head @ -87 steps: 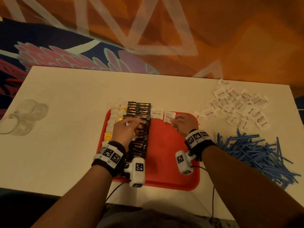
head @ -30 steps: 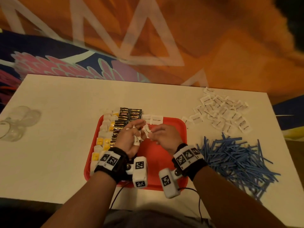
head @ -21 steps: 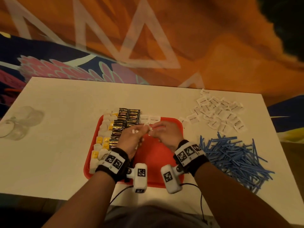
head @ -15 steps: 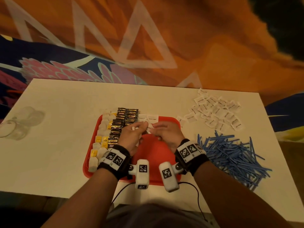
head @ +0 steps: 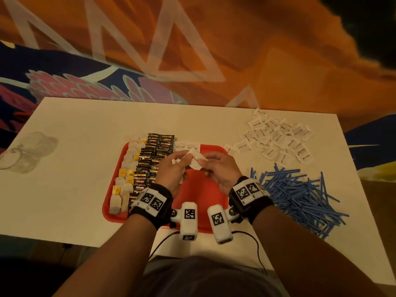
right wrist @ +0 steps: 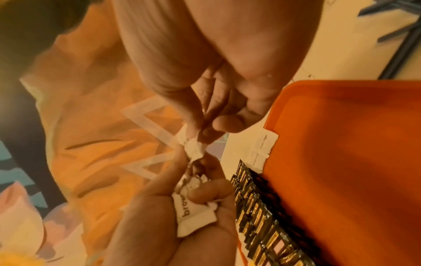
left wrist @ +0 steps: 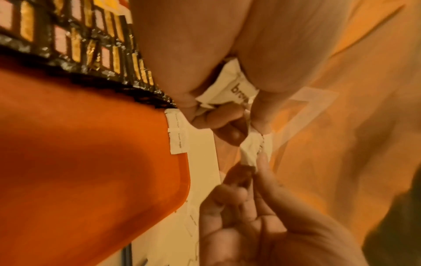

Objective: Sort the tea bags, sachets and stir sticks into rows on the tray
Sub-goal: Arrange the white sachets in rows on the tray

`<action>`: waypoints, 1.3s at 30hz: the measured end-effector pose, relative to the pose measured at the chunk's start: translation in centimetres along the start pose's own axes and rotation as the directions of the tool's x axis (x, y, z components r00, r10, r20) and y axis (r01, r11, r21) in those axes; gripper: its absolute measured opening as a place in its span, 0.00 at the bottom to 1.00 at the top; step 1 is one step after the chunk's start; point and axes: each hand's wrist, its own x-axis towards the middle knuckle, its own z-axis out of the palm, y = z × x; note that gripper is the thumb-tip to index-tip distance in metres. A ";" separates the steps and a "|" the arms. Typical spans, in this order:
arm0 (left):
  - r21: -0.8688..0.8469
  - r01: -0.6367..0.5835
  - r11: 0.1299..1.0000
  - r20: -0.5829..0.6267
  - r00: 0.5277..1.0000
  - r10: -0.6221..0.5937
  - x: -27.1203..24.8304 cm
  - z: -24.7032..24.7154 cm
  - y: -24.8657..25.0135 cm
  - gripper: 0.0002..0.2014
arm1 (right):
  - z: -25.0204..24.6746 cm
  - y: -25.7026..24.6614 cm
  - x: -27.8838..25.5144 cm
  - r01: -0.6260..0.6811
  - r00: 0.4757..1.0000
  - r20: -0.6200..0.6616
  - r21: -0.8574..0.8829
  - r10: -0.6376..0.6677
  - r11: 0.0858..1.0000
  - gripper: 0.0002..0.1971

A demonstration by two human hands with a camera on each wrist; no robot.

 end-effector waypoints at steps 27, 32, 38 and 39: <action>0.239 -0.048 0.970 0.086 0.996 0.027 3.2 -6.0 1.0 0.02 | 5.4 1.2 2.2 -0.101 0.994 -0.040 0.024 0.102 0.995 0.07; 0.240 -0.089 0.967 0.087 0.994 0.069 3.8 -6.7 1.4 0.07 | 6.5 1.4 2.3 0.043 0.985 -0.163 -0.107 -0.060 0.993 0.04; 0.177 -0.018 0.984 0.025 1.000 0.014 4.7 -7.2 1.3 0.07 | 6.8 2.4 2.4 -0.005 0.992 -0.127 -0.096 -0.008 0.995 0.11; 0.168 0.002 0.986 0.012 1.000 -0.004 4.8 -7.3 1.2 0.07 | 6.7 2.6 2.6 -0.011 0.991 -0.130 -0.134 -0.007 0.991 0.12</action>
